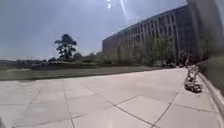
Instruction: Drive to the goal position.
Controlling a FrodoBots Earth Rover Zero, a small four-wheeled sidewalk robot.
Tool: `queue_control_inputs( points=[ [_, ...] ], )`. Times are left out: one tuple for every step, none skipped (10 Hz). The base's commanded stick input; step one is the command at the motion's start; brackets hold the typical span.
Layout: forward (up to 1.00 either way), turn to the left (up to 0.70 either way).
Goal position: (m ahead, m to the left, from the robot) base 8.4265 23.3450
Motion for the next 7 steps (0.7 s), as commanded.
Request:
queue_control_inputs(
  points=[
    [0.00, 0.50],
    [0.00, 0.50],
    [0.00, 0.50],
    [0.00, 0.50],
    [0.00, 0.50],
    [0.00, 0.50],
    [0.00, 0.50]
  ],
)
